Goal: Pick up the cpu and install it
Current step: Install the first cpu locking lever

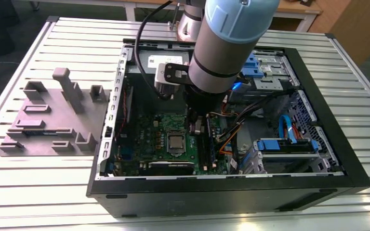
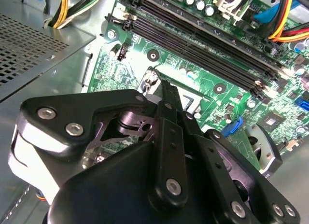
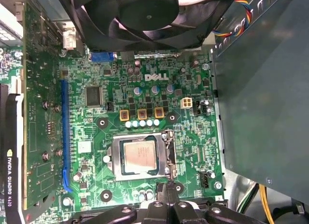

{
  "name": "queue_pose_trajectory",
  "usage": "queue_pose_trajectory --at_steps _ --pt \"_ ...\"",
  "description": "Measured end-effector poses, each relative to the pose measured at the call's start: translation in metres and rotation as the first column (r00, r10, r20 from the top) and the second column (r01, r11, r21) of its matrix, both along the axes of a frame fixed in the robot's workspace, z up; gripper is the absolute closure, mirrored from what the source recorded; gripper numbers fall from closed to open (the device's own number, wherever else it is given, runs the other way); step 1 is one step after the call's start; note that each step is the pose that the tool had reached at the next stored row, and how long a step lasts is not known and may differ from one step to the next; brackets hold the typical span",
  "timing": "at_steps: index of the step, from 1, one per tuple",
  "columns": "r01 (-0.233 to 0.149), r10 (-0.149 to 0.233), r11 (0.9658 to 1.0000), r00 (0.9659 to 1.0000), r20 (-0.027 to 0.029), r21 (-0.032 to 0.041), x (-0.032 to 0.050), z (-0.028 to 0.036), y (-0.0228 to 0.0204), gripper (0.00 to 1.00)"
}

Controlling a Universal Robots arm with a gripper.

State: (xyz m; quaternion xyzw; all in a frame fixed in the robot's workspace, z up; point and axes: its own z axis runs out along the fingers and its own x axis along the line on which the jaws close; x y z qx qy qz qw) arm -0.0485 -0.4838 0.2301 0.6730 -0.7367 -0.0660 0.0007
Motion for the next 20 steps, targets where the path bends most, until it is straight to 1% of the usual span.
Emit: queue_pose_trajectory --at_steps 4,6,7,11,12,20 --pt "0.000 0.000 1.0000 1.0000 0.0001 -0.0023 0.0001 -0.0002 -0.0006 0.90" --pt "0.000 0.000 1.0000 1.0000 0.0000 -0.0075 0.0001 -0.0001 -0.0013 0.90" --pt "0.000 0.000 0.9999 1.0000 0.0000 -0.0125 0.0001 0.0000 -0.0016 0.90" --pt "-0.001 0.001 0.9993 1.0000 0.0001 -0.0368 0.0001 -0.0005 -0.0023 0.90" --pt "-0.002 0.002 0.9992 1.0000 0.0000 -0.0391 0.0001 -0.0008 -0.0025 0.90" --pt "-0.005 0.005 0.9992 1.0000 0.0000 -0.0396 0.0007 -0.0026 -0.0047 0.90"
